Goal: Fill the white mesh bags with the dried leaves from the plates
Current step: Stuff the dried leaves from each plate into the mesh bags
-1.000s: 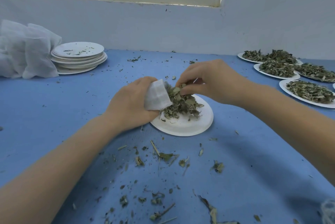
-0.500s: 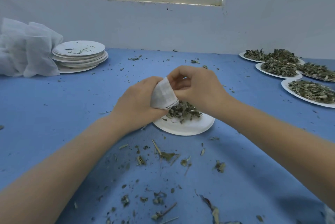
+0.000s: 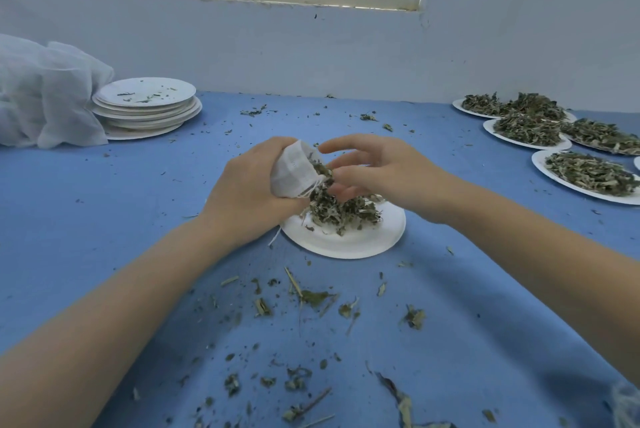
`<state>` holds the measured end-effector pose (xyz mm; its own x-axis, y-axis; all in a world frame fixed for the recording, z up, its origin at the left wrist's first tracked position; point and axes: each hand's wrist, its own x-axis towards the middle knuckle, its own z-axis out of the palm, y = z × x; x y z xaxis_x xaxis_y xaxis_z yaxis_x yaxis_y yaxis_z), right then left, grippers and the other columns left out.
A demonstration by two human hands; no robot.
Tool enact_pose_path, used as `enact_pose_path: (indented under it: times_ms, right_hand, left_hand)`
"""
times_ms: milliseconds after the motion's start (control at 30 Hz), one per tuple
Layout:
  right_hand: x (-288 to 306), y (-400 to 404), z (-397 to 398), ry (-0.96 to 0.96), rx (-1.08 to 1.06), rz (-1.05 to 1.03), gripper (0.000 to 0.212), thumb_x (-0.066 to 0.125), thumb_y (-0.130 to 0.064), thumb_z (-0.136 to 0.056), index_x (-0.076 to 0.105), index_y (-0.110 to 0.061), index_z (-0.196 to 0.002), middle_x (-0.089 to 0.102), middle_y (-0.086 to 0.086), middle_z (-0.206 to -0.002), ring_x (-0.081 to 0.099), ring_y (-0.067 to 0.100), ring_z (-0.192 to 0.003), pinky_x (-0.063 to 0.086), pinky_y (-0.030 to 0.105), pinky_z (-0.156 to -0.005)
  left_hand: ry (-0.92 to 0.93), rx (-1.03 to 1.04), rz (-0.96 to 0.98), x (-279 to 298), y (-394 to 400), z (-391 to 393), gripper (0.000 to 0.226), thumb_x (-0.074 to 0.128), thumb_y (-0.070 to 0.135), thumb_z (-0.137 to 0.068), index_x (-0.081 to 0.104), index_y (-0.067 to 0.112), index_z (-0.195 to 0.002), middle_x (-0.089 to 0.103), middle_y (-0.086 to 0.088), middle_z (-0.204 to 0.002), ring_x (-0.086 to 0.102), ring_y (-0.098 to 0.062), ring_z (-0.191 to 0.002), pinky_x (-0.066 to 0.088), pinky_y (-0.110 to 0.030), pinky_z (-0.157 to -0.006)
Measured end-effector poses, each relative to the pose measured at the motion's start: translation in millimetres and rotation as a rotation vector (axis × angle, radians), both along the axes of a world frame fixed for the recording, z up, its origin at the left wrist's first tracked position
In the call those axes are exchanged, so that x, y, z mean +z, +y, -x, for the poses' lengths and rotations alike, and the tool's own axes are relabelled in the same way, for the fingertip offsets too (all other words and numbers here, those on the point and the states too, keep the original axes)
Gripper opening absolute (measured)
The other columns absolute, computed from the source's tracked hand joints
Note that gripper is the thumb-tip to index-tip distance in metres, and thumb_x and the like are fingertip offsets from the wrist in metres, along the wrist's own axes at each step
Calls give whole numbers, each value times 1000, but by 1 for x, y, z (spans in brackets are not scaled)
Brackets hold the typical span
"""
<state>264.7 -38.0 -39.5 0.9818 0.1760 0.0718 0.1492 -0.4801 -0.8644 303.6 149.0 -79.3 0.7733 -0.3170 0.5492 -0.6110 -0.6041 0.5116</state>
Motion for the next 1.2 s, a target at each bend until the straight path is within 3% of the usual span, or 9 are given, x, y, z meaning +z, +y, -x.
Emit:
enact_pose_path:
  times_ms: [133, 233, 367, 533, 633, 733, 833, 1000, 1200]
  right_hand:
    - [-3, 8, 1, -65, -58, -209, 16, 66, -2, -84, 69, -11, -96, 73, 5, -81, 71, 17, -72, 57, 25, -77]
    - [-1, 10, 1, -234, -123, -39, 15, 73, -8, -78, 73, -23, -78, 74, 2, -76, 70, 13, -74, 55, 27, -83]
    - [4, 17, 4, -382, -51, 295, 13, 73, -15, -77, 76, -28, -81, 58, -28, -52, 54, -13, -56, 37, 2, -62]
    - [4, 34, -3, -355, -9, 549, 18, 59, -4, -78, 72, -16, -71, 48, -4, -53, 36, 10, -50, 32, 18, -52]
    - [7, 35, -3, -240, 138, 522, 32, 57, -6, -83, 57, -28, -60, 48, -14, -46, 43, 3, -49, 34, 9, -50]
    - [14, 22, 1, -225, 183, 387, 32, 53, -10, -87, 62, -39, -77, 52, -30, -47, 49, -11, -48, 35, 2, -50]
    - [18, 3, 3, -301, 119, 275, 27, 62, -18, -83, 69, -44, -86, 68, -22, -73, 56, -4, -60, 50, 21, -66]
    - [7, -29, -1, -354, -58, 382, 13, 73, -34, -77, 70, -40, -88, 67, -21, -78, 57, -7, -69, 41, 6, -69]
    - [-16, -37, -12, -48, 20, 803, 69, 67, -58, -72, 42, -42, -134, 46, -13, -115, 48, 6, -99, 35, 24, -82]
  left_hand:
    - [0, -7, -36, 1, 0, 1, 54, 76, 22, -64, 56, 21, -114, 56, 16, -96, 44, -2, -82, 32, -6, -66]
    - [-25, -24, -100, 0, 1, 2, 59, 78, 20, -64, 55, 20, -118, 59, 8, -108, 49, -9, -91, 32, -17, -72]
    - [-92, -37, -151, 1, -3, 5, 61, 79, 18, -63, 56, 15, -119, 61, 2, -108, 52, -15, -93, 26, -15, -69]
    - [-122, -58, -174, 2, -13, 9, 56, 75, 25, -68, 57, 10, -119, 63, -2, -111, 55, -21, -99, 24, -13, -74]
    - [-64, -44, -149, 2, -11, 8, 60, 74, 30, -66, 54, 17, -121, 61, 2, -110, 55, -18, -98, 28, -15, -74]
    - [-2, -9, -100, 3, -5, 4, 63, 73, 32, -65, 46, 27, -121, 55, 13, -105, 53, -14, -86, 40, -27, -71]
    - [13, 47, -153, 1, 2, -2, 63, 74, 26, -66, 44, 27, -121, 56, 9, -108, 53, -19, -87, 44, -32, -71]
    - [-7, 94, -213, -1, 9, -7, 57, 70, 21, -66, 50, 21, -120, 59, 2, -106, 53, -23, -91, 37, -29, -70]
    - [-7, 116, -236, -3, 13, -11, 53, 69, 18, -68, 50, 21, -118, 58, 4, -105, 50, -19, -87, 35, -29, -70]
